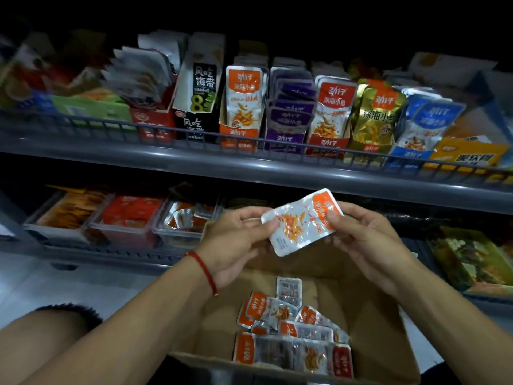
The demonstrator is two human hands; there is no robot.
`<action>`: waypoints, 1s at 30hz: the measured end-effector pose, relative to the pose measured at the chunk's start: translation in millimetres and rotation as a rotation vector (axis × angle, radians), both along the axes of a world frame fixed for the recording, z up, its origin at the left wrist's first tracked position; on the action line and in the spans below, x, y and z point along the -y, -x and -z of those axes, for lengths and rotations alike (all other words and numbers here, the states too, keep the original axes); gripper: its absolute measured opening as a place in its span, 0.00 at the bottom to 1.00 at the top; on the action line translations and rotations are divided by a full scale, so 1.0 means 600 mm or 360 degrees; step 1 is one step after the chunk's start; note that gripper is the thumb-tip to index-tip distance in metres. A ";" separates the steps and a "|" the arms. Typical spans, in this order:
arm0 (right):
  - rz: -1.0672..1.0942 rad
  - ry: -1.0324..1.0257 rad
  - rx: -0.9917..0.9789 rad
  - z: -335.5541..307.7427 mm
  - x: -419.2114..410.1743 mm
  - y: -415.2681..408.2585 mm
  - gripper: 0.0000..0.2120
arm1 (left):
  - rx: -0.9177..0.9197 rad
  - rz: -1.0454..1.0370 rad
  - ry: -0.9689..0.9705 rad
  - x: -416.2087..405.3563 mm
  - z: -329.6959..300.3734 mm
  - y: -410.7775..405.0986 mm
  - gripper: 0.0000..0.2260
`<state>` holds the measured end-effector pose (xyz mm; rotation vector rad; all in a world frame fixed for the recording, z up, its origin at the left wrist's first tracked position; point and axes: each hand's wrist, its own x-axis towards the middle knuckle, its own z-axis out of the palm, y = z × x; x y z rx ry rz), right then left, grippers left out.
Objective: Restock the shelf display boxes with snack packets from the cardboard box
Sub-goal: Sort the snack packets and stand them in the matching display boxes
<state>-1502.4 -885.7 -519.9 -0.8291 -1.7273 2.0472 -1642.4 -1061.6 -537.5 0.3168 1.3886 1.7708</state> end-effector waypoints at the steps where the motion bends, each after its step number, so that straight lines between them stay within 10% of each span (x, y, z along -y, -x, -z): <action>1: -0.0023 -0.0063 0.0018 -0.008 0.003 0.003 0.16 | 0.0048 -0.0059 -0.0060 0.002 -0.008 0.007 0.11; 9: -0.0121 -0.1189 -0.0033 -0.183 0.052 0.062 0.03 | 0.0080 -0.0454 -0.0398 0.028 -0.065 0.060 0.12; 17: -0.0030 -0.2418 0.0030 -0.332 0.016 0.251 0.10 | 0.0040 -0.0663 -0.0373 0.058 -0.091 0.091 0.08; 30: -0.0184 -0.2971 0.0608 -0.272 -0.011 0.421 0.13 | 0.0099 -0.0667 -0.0413 0.070 -0.097 0.107 0.06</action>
